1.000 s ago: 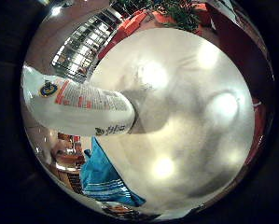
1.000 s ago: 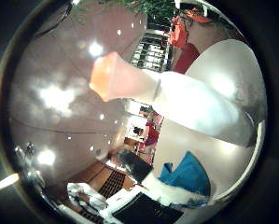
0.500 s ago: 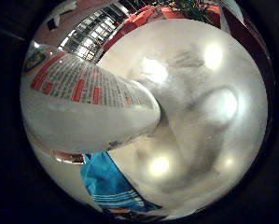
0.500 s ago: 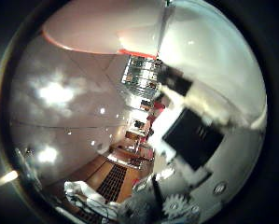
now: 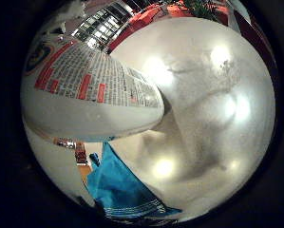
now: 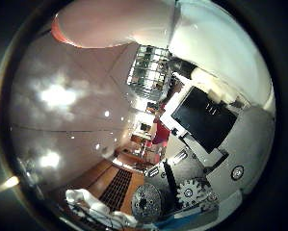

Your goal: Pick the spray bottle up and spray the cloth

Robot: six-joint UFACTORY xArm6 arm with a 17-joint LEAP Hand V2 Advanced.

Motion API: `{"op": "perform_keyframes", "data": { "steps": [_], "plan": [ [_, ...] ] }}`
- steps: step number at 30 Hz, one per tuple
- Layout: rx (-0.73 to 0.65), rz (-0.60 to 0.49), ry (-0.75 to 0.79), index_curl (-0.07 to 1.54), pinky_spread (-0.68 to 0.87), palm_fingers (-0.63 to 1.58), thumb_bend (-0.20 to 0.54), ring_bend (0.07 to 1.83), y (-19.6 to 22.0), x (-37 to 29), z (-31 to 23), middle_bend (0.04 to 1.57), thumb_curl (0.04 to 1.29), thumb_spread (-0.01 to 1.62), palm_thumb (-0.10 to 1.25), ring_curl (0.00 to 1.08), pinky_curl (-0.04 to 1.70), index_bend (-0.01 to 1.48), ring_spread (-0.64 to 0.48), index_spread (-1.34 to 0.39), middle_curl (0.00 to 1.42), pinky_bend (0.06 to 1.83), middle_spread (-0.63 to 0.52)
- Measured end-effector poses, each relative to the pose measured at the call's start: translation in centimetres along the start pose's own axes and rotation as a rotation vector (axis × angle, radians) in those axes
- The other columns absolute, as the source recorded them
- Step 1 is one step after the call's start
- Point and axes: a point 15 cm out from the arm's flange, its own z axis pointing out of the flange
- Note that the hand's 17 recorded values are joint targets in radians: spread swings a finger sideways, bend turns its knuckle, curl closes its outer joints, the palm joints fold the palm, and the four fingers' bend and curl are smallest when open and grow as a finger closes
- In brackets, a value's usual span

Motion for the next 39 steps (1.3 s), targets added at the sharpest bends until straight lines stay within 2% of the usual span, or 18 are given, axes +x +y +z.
{"op": "perform_keyframes", "data": {
  "steps": [3, 8, 16, 20, 30, 39],
  "plan": [
    [-0.041, 0.014, -0.043, 0.76, -0.23, 1.26, -0.008, 1.38, 0.5, -1.9, 0.4, 1.25, 0.63, 0.96, 1.06, 0.55, 0.53, 1.02, -0.17, -0.23, 0.66, 1.32, -0.12],
    [-0.219, -0.057, -0.046, 0.76, -0.19, 1.21, -0.014, 1.43, 1.1, -5.6, -0.1, 1.31, 0.68, 0.91, 1.07, 0.57, 0.61, 1.09, -0.16, -0.21, 0.66, 1.36, -0.11],
    [-0.561, -0.204, 0.269, 0.75, -0.17, 1.19, -0.020, 1.47, -0.1, -8.7, -6.3, 1.35, 0.72, 0.90, 1.03, 0.58, 0.74, 1.13, -0.16, -0.20, 0.64, 1.31, -0.09],
    [-0.719, -0.261, 0.336, 0.75, -0.17, 1.19, -0.016, 1.48, 1.0, -13.0, -8.3, 1.36, 0.74, 0.90, 1.02, 0.58, 0.79, 1.14, -0.16, -0.20, 0.63, 1.28, -0.09],
    [-0.965, -0.463, 0.589, 0.74, -0.17, 1.19, -0.015, 1.48, 3.4, -18.7, -10.3, 1.37, 0.77, 0.91, 1.03, 0.57, 0.92, 1.15, -0.16, -0.20, 0.62, 1.21, -0.09],
    [-1.191, -0.624, 0.843, 0.74, -0.18, 1.19, -0.015, 1.48, 6.8, -19.0, -10.5, 1.37, 0.79, 0.91, 1.02, 0.57, 0.99, 1.15, -0.16, -0.20, 0.61, 1.16, -0.09]
  ]
}}
